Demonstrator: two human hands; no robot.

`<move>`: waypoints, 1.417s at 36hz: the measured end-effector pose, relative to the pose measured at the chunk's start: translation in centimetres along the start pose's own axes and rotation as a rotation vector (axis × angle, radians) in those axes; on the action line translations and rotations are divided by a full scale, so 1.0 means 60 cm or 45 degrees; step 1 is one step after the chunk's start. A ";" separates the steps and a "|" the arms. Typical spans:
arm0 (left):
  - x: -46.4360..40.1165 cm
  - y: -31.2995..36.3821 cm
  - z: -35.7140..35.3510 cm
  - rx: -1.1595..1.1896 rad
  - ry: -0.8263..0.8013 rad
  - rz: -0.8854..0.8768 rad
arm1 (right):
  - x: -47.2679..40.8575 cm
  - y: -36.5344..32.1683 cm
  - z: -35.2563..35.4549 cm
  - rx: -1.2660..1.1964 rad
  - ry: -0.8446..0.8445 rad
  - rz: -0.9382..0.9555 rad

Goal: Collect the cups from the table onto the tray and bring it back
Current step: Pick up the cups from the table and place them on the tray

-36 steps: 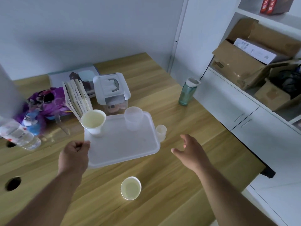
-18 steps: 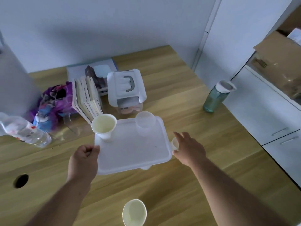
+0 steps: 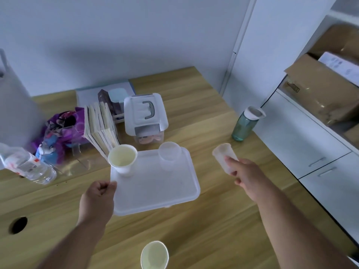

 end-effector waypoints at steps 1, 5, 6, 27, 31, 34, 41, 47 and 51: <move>0.004 0.002 0.000 -0.010 -0.001 -0.005 | 0.014 -0.010 0.002 -0.104 -0.043 0.040; 0.023 0.012 0.006 -0.011 -0.011 -0.021 | 0.074 -0.059 -0.012 -0.268 -0.204 0.213; 0.027 0.015 0.007 -0.007 -0.014 -0.020 | 0.082 -0.068 -0.020 -0.360 -0.245 0.222; 0.076 0.026 0.045 0.104 -0.050 -0.053 | 0.164 -0.152 -0.171 0.158 -0.164 0.651; 0.071 0.019 0.058 0.109 -0.043 -0.033 | 0.164 -0.149 -0.187 0.218 -0.175 0.642; 0.062 0.013 0.068 0.109 -0.023 -0.022 | 0.163 -0.145 -0.194 0.238 -0.210 0.639; 0.029 -0.010 0.109 0.136 0.053 0.030 | 0.149 -0.131 -0.213 0.078 -0.192 0.624; -0.004 -0.030 0.150 0.146 0.118 0.080 | 0.120 -0.082 -0.212 0.111 0.066 0.596; -0.023 -0.046 0.171 0.129 0.166 0.115 | 0.104 -0.034 -0.243 0.544 -0.115 0.502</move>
Point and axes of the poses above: each hand's wrist, its own x-axis away from the middle knuckle, its own z-axis out of the back of the hand, y = z × x, the point moved 5 cm from there along -x, towards the middle knuckle, and after that the axes turned 5 degrees about z, right-handed, at the moved point
